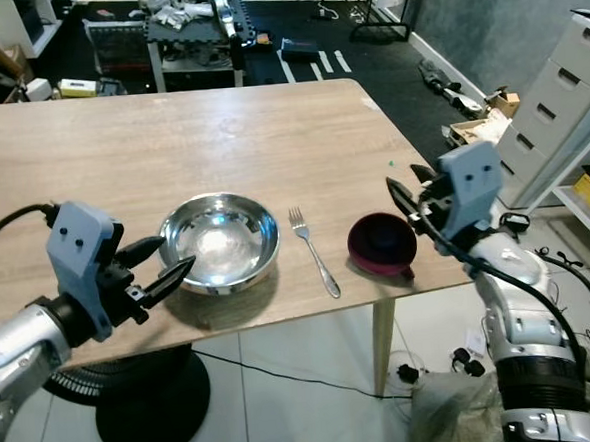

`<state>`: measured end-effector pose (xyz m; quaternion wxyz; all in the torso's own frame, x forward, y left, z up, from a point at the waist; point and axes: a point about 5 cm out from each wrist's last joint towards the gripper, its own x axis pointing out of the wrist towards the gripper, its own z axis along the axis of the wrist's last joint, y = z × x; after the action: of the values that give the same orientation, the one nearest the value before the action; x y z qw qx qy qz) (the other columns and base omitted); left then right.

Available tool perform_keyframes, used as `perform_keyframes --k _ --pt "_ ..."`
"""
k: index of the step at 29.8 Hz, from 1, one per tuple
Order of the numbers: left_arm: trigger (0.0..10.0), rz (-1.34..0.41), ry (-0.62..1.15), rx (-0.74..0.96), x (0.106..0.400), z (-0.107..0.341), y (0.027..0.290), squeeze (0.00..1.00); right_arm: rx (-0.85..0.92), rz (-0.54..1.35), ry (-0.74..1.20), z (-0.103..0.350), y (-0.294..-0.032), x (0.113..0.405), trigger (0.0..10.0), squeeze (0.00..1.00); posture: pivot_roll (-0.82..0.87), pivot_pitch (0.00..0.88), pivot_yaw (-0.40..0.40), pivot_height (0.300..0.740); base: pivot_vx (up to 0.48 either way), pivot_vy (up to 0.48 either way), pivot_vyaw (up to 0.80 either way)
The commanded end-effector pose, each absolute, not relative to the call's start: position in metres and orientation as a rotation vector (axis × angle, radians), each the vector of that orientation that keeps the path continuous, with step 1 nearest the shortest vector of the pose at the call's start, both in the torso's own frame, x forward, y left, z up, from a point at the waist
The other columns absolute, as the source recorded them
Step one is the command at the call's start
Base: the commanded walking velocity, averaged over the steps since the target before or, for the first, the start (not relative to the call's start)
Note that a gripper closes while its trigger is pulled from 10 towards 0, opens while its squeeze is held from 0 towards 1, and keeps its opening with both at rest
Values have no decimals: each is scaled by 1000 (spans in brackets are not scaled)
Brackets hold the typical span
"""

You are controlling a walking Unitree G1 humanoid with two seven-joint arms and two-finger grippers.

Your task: Setting the table

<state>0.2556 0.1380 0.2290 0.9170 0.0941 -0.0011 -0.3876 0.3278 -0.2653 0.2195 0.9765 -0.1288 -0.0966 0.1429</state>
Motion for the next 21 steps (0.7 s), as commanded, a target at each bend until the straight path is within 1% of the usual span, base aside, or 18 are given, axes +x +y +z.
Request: perform_keyframes --k 1,4,10,14,15,17,19,21 --pt "10000 -874 7 174 249 232 133 0 -259 289 -147 210 -270 326 10000 0 93 64 47 740 0 0 0" --pt "10000 -882 -5 160 249 235 136 0 -259 314 -102 199 -267 323 10000 0 93 61 50 740 0 0 0" --pt "10000 -845 6 179 255 234 142 0 -261 299 -16 176 -263 321 10000 0 95 60 48 740 0 0 0" --pt "10000 -863 -2 153 252 236 139 0 -216 250 27 162 -267 324 10000 0 99 60 47 740 0 0 0" --pt "10000 -858 -8 146 252 237 139 0 -234 237 46 157 -269 325 10000 0 99 59 47 740 0 0 0" --pt "10000 -853 -13 142 253 237 139 0 -236 224 49 156 -269 326 10000 0 100 60 47 740 0 0 0" --pt "10000 -842 -22 132 253 238 139 0 -214 138 36 154 -274 331 10000 0 104 60 44 740 0 0 0" --pt "10000 -841 -23 132 254 238 139 0 -195 124 35 153 -275 333 10000 0 107 59 44 740 0 0 0"
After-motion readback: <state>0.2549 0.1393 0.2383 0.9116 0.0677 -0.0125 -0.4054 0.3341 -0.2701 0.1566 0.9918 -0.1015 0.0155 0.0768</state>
